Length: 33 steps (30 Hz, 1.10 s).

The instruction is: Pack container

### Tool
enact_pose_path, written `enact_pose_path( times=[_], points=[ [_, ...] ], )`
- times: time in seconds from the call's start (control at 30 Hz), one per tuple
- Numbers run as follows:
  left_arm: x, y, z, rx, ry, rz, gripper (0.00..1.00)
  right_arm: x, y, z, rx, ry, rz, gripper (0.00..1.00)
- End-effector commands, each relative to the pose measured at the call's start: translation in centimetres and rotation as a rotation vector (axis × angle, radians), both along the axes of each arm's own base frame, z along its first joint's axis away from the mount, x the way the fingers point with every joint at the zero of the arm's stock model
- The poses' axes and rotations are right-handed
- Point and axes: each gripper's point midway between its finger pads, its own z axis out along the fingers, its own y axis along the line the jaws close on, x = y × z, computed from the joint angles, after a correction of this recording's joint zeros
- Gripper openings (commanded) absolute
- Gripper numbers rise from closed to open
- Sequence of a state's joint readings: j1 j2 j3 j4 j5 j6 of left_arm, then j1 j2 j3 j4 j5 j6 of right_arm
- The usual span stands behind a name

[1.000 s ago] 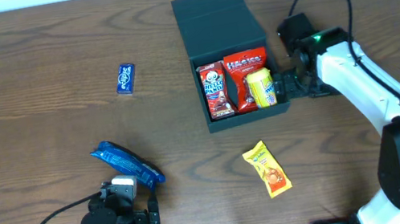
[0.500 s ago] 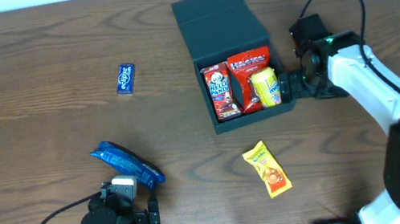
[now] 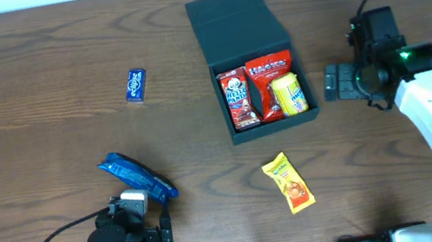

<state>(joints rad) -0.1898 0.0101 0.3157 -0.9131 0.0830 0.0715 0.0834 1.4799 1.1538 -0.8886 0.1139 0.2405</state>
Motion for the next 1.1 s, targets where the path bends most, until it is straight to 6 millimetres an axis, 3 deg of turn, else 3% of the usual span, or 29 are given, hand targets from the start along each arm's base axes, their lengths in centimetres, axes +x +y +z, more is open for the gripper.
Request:
enact_pose_path(
  times=[0.0,0.37,1.07],
  points=[
    [-0.5,0.1,-2.0,0.003,0.058,0.004,0.95,-0.1,-1.6,-2.2,-0.060,0.017,0.039,0.99],
    [-0.5,0.1,-2.0,0.003,0.058,0.004,0.95,1.4,0.4,-6.2,-0.029,-0.033,0.235,0.99],
    [-0.5,0.1,-2.0,0.003,0.058,0.004,0.95,0.0,6.7,-7.0,0.040,-0.021,0.434,0.99]
  ],
)
